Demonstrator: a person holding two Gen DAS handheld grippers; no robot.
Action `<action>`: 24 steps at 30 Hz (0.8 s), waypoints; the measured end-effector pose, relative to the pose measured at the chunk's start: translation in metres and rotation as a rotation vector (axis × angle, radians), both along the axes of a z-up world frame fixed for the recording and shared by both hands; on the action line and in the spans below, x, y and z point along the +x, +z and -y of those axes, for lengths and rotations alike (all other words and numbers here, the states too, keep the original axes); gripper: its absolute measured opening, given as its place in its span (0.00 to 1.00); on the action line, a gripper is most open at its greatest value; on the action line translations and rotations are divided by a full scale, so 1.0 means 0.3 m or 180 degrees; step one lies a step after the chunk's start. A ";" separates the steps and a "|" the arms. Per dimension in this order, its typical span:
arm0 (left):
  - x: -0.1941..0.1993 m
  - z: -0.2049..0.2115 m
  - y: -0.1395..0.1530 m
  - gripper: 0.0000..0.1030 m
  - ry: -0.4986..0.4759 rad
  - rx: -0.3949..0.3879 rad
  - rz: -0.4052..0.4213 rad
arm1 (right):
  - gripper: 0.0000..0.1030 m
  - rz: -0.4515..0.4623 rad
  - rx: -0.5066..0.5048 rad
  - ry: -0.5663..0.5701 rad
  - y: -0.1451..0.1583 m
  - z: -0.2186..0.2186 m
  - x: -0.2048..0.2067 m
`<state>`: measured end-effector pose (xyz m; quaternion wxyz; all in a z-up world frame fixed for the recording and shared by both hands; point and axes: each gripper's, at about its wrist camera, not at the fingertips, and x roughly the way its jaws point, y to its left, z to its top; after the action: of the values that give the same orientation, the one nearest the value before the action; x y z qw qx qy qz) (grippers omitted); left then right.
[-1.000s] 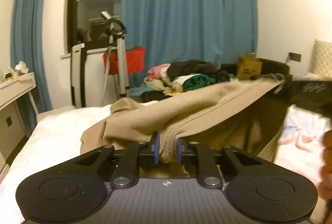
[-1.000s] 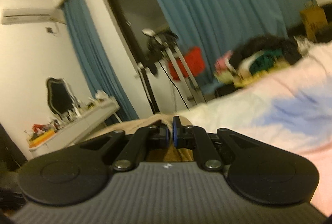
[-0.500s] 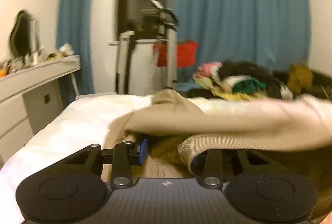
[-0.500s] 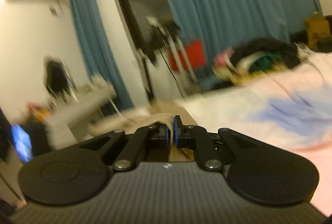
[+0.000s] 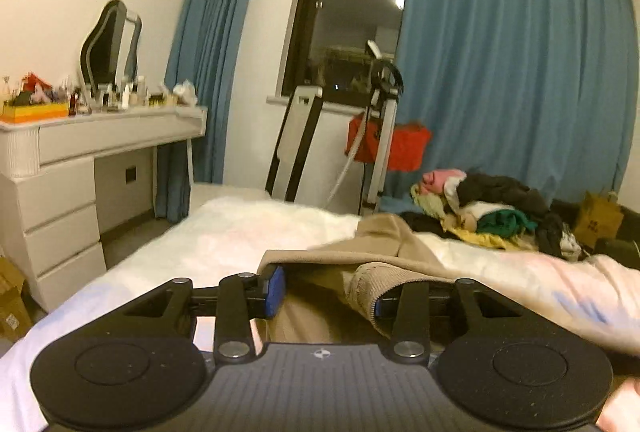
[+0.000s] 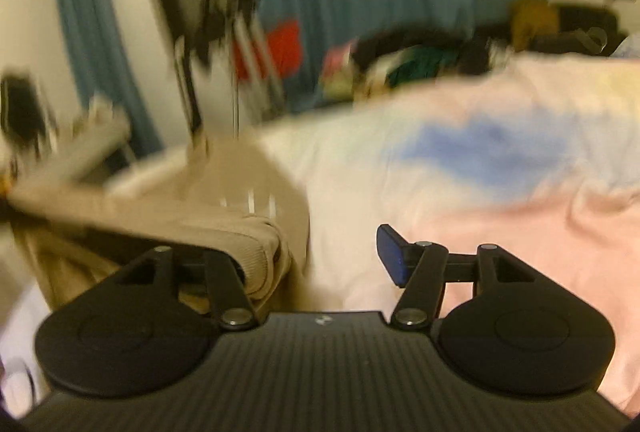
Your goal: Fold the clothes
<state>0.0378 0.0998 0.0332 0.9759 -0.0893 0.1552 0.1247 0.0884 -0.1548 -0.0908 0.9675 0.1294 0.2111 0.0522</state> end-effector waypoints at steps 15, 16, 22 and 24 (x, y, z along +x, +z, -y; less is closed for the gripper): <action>-0.292 -0.081 1.030 0.63 -0.0096 0.0068 0.1591 | 0.60 0.2048 -0.0283 -0.0041 1.048 -0.027 -0.236; -0.308 -0.083 1.104 0.63 -0.0113 0.0095 0.1680 | 0.60 0.2172 -0.0308 -0.0011 1.132 -0.021 -0.272; -0.382 -0.044 1.393 0.63 -0.0406 0.0154 0.1785 | 0.60 0.2596 -0.0317 0.0165 1.472 0.043 -0.438; -0.358 -0.026 1.423 0.63 -0.0457 0.0144 0.1714 | 0.60 0.2587 -0.0325 0.0213 1.542 0.060 -0.461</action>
<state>-0.0696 0.1075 0.4600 0.9901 -0.0862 -0.1067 0.0305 -0.0500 -0.1727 0.3718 0.9750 0.0432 -0.1819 0.1200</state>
